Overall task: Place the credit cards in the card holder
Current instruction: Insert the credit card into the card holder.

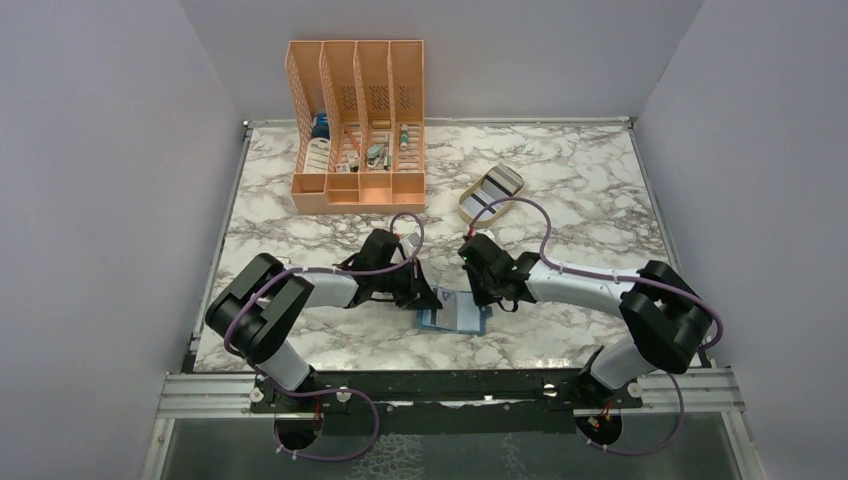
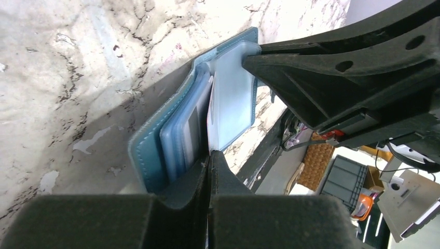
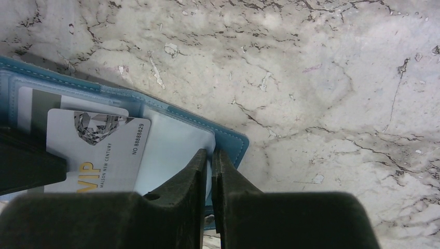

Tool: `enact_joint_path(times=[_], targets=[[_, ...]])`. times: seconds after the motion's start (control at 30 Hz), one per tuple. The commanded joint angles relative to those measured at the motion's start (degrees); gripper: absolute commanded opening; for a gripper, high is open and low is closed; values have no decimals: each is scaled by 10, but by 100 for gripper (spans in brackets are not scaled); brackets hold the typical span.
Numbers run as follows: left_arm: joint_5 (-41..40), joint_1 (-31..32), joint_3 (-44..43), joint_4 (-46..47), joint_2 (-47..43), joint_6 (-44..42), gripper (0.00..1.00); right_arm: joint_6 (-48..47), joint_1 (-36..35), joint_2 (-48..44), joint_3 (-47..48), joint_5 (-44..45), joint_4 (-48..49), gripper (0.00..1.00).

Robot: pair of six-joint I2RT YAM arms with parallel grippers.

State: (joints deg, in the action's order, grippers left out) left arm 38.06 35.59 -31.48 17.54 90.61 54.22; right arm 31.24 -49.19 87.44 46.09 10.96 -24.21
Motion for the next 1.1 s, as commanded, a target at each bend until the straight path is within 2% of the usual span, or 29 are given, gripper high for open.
enact_joint_path(times=[0.0, 0.2, 0.63, 0.87, 1.07], targets=[[20, -2, -18, -1, 20, -26, 0, -3, -4, -13, -11, 22, 21, 9], [-9, -1, -64, -112, 41, -98, 0, -10, -4, -11, -13, 24, 26, 8], [-40, -1, -91, -181, 54, -124, 0, -16, -4, -7, -5, 23, 25, 7], [-40, 5, -90, -174, 57, -109, 0, 0, -4, -26, -23, 17, 36, 7], [-41, 8, -78, -125, 65, -73, 0, 9, -4, -25, -26, 13, 38, 4]])
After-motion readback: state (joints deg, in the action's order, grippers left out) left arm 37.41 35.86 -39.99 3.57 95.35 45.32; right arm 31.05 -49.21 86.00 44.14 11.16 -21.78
